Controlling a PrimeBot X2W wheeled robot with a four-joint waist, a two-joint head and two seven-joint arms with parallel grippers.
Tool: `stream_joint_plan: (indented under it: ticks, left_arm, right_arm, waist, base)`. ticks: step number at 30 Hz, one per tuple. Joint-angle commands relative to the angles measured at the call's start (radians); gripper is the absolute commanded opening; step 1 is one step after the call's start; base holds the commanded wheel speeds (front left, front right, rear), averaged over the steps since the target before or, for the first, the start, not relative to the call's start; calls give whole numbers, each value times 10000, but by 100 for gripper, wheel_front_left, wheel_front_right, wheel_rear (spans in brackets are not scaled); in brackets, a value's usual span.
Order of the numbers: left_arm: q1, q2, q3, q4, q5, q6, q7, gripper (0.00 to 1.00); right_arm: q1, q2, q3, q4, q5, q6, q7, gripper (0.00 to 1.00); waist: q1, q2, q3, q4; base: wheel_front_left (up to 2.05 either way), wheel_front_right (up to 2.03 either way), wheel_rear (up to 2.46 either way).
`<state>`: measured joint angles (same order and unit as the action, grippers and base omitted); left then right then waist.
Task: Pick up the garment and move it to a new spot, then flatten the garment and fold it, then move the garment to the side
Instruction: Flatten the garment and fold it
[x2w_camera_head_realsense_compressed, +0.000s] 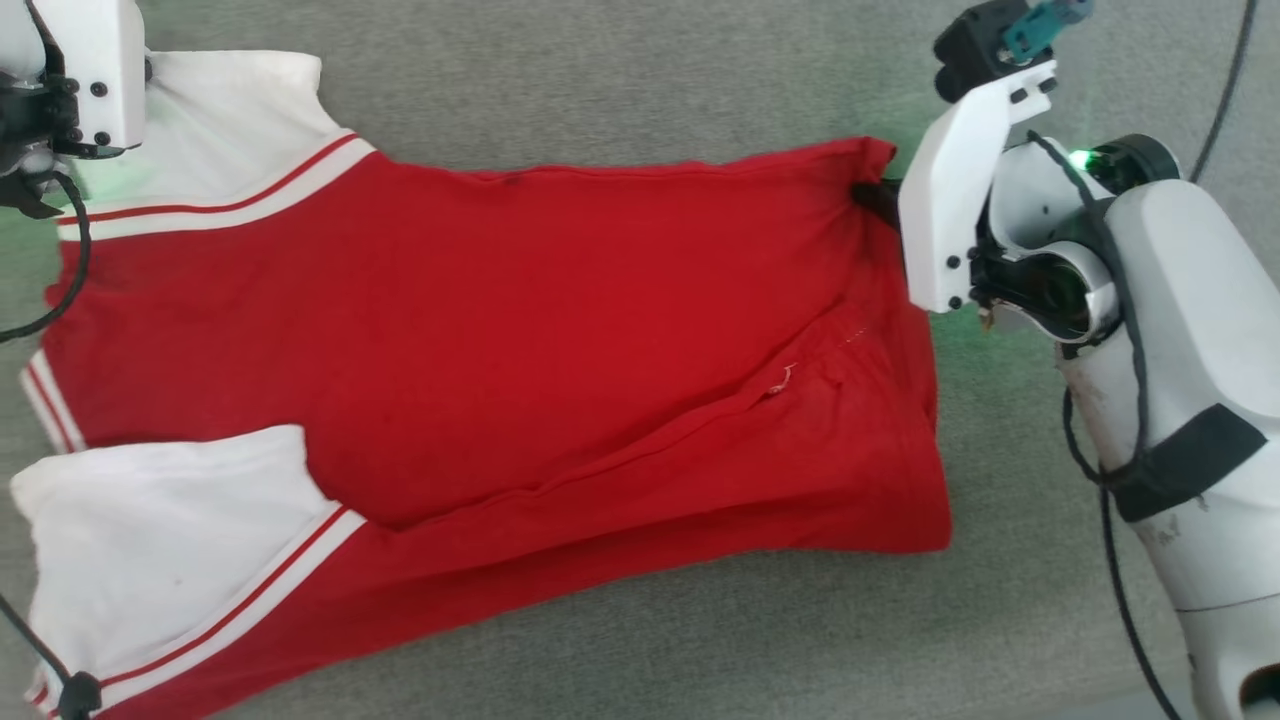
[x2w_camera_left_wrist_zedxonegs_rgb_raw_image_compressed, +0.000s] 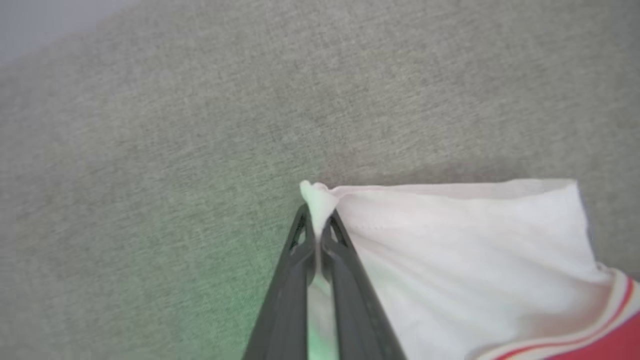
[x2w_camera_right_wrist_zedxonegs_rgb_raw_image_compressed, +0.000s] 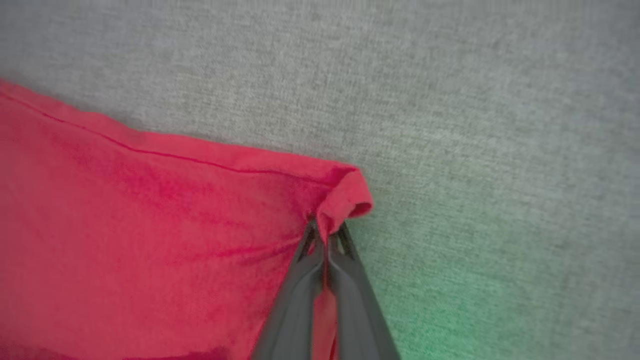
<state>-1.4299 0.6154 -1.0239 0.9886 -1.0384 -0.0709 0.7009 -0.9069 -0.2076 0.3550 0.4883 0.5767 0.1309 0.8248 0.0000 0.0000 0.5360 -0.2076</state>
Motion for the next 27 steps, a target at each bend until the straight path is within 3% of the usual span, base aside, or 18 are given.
stream_joint_plan:
  ticks: [1, 10, 16, 21, 27]
  left_arm:
    - [-54, 54, -20, 70, 98, -46, -70, 0]
    - [-86, 157, 46, -562, -102, -260, -130, 0]
    - [421, 560, -27, -1806, -191, 97, 160, 0]
    - [1170, 1248, -69, -3711, -305, 917, 513, 0]
    - [2560, 2596, -101, -7255, -571, 2533, 966, 0]
  right_arm:
    - [294, -9, 153, 46, 62, -2, -104, 0]
    - [942, -1097, 53, -1339, 302, -1, -598, 0]
    - [1814, -1822, -263, -2648, 387, -2, -759, 0]
    - [2729, -2177, -639, -3879, 321, -2, -463, 0]
    - [3968, -2591, -1067, -5421, 524, -1, -62, 0]
  waist:
    - [0, 0, -121, 150]
    - [0, 0, -732, 774]
    - [0, 0, -1191, 1215]
    - [0, 0, -1493, 1513]
    - [0, 0, -1787, 1770]
  base:
    - [0, 0, 0]
    - [0, 0, 0]
    - [0, 0, 0]
    - [0, 0, 0]
    - [0, 0, 0]
